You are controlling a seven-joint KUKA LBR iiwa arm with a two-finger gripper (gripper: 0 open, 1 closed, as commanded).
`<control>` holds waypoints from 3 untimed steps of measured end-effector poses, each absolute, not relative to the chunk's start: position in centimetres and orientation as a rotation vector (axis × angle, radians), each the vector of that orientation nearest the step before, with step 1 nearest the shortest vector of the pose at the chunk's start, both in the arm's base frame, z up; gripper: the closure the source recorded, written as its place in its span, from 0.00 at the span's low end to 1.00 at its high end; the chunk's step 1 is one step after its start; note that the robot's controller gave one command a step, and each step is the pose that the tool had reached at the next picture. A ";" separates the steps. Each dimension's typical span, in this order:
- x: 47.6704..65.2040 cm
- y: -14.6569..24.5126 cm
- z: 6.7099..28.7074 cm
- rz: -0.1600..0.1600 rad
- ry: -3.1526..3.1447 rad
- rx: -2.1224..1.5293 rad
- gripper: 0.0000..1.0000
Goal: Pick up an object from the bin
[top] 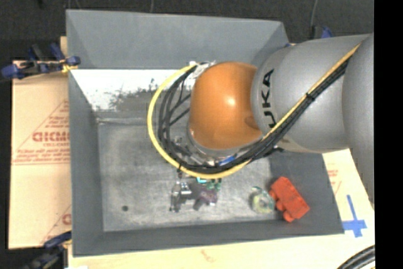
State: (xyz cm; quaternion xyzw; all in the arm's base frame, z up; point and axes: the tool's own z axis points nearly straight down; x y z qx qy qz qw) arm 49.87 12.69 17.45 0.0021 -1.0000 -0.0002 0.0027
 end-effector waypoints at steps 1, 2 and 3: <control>51.6 6.3 9.1 0.004 -3.123 0.311 0.00; 51.7 6.6 9.4 -0.002 -3.128 0.309 1.00; 51.2 7.1 25.1 0.001 -3.132 0.370 1.00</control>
Offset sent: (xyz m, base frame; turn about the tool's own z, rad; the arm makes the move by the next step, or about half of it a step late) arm 0.0173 -0.0602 -0.0803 -0.1981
